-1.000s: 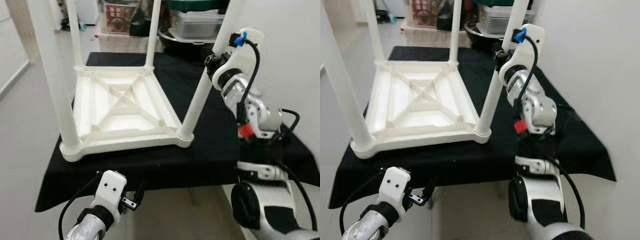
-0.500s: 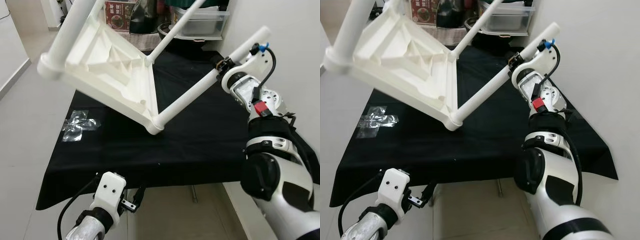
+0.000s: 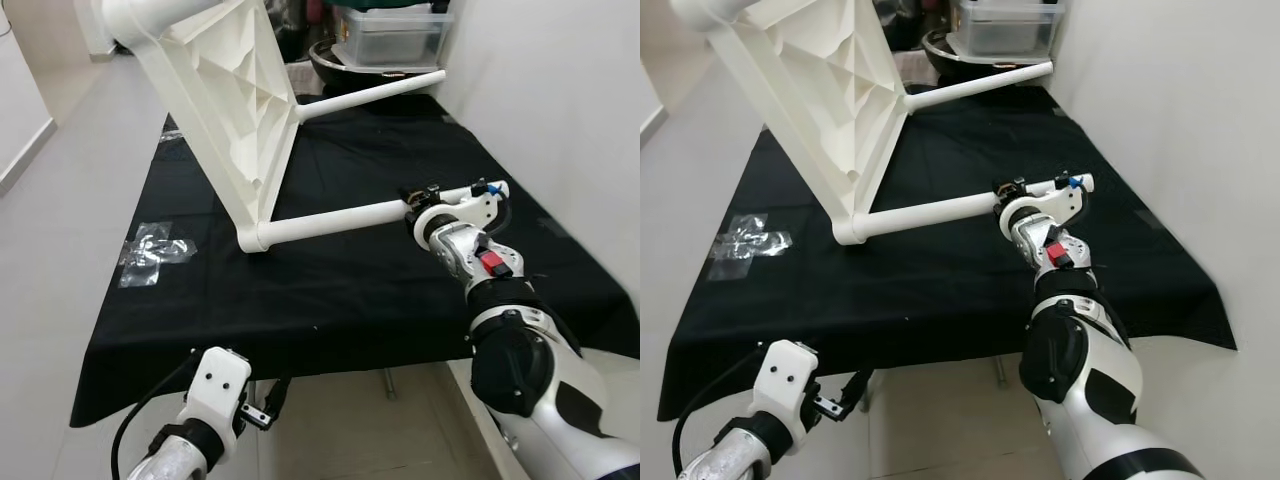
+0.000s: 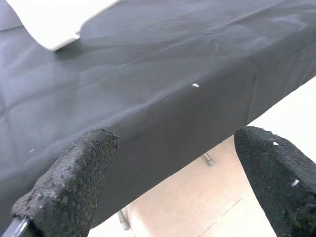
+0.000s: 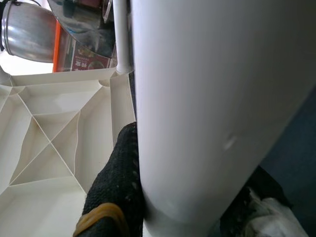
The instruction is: Building children table
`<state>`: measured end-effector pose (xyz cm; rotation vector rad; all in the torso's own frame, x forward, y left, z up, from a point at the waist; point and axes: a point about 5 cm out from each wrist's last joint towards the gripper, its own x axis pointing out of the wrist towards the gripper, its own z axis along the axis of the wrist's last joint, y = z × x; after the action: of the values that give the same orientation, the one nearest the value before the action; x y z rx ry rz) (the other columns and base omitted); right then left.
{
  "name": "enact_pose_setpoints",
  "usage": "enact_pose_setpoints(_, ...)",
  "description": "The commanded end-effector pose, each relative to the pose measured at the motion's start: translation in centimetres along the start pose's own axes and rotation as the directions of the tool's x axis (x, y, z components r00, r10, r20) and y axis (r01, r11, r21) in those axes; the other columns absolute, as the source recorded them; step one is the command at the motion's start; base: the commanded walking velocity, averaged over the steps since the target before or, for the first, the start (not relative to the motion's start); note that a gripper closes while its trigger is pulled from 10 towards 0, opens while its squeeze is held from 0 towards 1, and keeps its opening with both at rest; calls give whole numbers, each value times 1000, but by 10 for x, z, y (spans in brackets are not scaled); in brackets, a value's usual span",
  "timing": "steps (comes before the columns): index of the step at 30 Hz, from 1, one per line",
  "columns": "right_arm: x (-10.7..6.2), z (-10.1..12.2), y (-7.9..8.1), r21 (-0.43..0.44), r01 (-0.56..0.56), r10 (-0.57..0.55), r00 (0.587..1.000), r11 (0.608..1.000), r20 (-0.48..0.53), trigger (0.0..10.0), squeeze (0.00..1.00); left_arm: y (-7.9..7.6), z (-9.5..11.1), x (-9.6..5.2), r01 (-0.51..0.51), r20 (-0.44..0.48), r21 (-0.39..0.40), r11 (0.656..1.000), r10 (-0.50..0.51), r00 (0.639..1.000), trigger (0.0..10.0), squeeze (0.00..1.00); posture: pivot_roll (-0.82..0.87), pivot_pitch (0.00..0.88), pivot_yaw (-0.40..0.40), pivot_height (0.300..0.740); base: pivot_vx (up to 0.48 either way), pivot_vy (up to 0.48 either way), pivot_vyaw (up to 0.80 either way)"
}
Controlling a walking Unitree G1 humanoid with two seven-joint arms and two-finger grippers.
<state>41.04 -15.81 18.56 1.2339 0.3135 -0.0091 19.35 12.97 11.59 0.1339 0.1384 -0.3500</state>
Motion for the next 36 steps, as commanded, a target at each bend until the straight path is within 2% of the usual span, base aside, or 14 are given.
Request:
enact_pose_setpoints(1, 2, -42, -31, -134, 159, -180, 971, 978, -160, 10000, 0, 0, 0, -2, 4, -10, 7, 1000, -4, 1000, 10000, 0, 141, 109, -78, 740, 0, 0, 0)
enact_pose_setpoints(2, 2, -45, -28, -154, 136, -163, 971, 979, -177, 10000, 1000, 0, 0, -2, 4, -9, 7, 1000, -4, 1000, 10000, 0, 138, 106, -80, 740, 0, 0, 0)
enact_pose_setpoints(9, 3, -47, -20, -98, 106, -125, 969, 990, -213, 10000, 1000, -1, -1, 1, 2, -9, 10, 1000, -2, 1000, 10000, 0, 131, 98, -83, 740, 0, 0, 0)
enact_pose_setpoints(10, 3, -45, -22, -78, 118, -131, 970, 990, -204, 10000, 161, -1, -1, 1, 1, -8, 10, 1000, -1, 1000, 10000, 0, 128, 95, -84, 740, 0, 0, 0)
enact_pose_setpoints(12, 3, -43, -22, -61, 115, -125, 971, 991, -203, 10000, 161, -1, -1, 2, 1, -9, 11, 1000, -1, 1000, 10000, 0, 127, 95, -83, 740, 0, 0, 0)
enact_pose_setpoints(13, 2, -42, -23, -53, 117, -125, 970, 992, -208, 10000, 0, -1, -1, 2, 1, -8, 11, 1000, -1, 1000, 10000, 0, 127, 92, -85, 740, 0, 0, 0)
enact_pose_setpoints(23, -12, -47, -31, -134, 36, -86, 917, 990, -389, 10000, 0, -1, -1, 5, -2, -5, 13, 1000, 2, 1000, 10000, 0, 117, 77, -92, 740, 0, 0, 0)
enact_pose_setpoints(26, -39, -57, -34, -197, -166, 31, 835, 966, -549, 10000, 0, 0, -3, 7, -8, -6, 13, 1000, 8, 1000, 10000, 0, 105, 60, -90, 740, 0, 0, 0)
enact_pose_setpoints(30, -63, -64, -39, -241, -287, 79, 778, 927, -623, 10000, 0, 0, -3, 8, -9, -4, 13, 1000, 9, 1000, 10000, 0, 103, 54, -91, 740, 0, 0, 0)
enact_pose_setpoints(31, -79, -64, -45, -408, -400, 94, 798, 821, -595, 10000, 0, 1, -3, 9, -14, -1, 13, 1000, 14, 1000, 10000, 0, 102, 50, -90, 740, 0, 0, 0)
enact_pose_setpoints(32, -79, -64, -45, -408, -400, 94, 798, 821, -595, 10000, 0, 1, -3, 9, -14, -1, 13, 1000, 14, 1000, 10000, 0, 102, 50, -90, 740, 0, 0, 0)
enact_pose_setpoints(33, -88, -63, -43, -557, -501, 175, 827, 663, -535, 10000, 0, 2, -5, 10, -28, -10, 22, 999, 28, 1000, 10000, 0, 101, 41, -88, 740, 0, 0, 0)
enact_pose_setpoints(34, -88, -63, -43, -557, -501, 175, 827, 663, -535, 10000, 0, 2, -5, 10, -28, -10, 22, 999, 28, 1000, 10000, 0, 101, 41, -88, 740, 0, 0, 0)
enact_pose_setpoints(36, -89, -60, -42, -706, -476, 205, 875, 525, -438, 10000, 0, 3, -5, 11, -37, -6, 19, 999, 37, 999, 10000, 0, 99, 34, -87, 740, 0, 0, 0)
